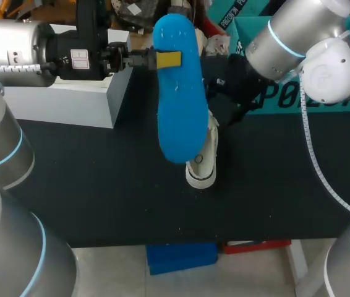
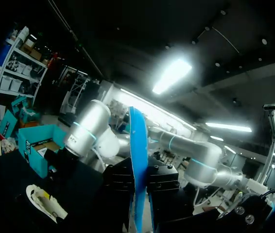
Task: Take the shoe out of the shoebox, open the shoe tongue, remove and reinsert the insole, then place the shoe into the shoebox
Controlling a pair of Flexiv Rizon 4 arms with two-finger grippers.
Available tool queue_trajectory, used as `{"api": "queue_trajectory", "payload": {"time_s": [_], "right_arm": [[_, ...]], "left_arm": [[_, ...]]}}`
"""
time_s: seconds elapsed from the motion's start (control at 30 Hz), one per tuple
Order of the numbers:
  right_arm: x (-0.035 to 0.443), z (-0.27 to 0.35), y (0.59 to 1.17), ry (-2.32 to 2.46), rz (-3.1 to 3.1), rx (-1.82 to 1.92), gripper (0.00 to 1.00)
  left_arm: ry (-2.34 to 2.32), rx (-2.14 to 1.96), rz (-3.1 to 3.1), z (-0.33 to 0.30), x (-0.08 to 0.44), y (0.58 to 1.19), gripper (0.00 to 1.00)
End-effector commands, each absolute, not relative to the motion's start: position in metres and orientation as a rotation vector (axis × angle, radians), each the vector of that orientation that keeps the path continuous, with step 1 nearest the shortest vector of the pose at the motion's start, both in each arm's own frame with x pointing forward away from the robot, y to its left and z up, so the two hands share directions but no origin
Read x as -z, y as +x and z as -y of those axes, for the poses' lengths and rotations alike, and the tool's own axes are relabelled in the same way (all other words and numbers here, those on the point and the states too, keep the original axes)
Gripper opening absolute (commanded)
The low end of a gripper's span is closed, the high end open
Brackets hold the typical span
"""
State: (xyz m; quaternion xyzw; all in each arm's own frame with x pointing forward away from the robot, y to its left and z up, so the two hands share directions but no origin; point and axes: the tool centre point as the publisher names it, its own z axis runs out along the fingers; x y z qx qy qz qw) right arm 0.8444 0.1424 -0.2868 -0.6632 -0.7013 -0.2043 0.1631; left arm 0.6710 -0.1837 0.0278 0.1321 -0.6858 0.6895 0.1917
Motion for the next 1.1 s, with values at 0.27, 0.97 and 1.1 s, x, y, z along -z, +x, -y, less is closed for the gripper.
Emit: {"api": "queue_trajectory", "payload": {"time_s": [0.27, 0.97, 1.1], "right_arm": [[0.277, -0.131, 0.831, -1.748, 1.825, 0.885, 1.0], [0.27, -0.104, 0.812, -1.56, 1.497, 1.215, 1.0], [0.273, -0.101, 0.813, -1.525, 1.465, 1.26, 1.0]], "left_arm": [[0.376, -1.936, 1.928, 0.185, -0.028, 0.67, 0.0], [0.376, -1.936, 1.928, 0.185, -0.028, 0.67, 0.0], [0.376, -1.936, 1.928, 0.185, -0.028, 0.67, 0.0]]}}
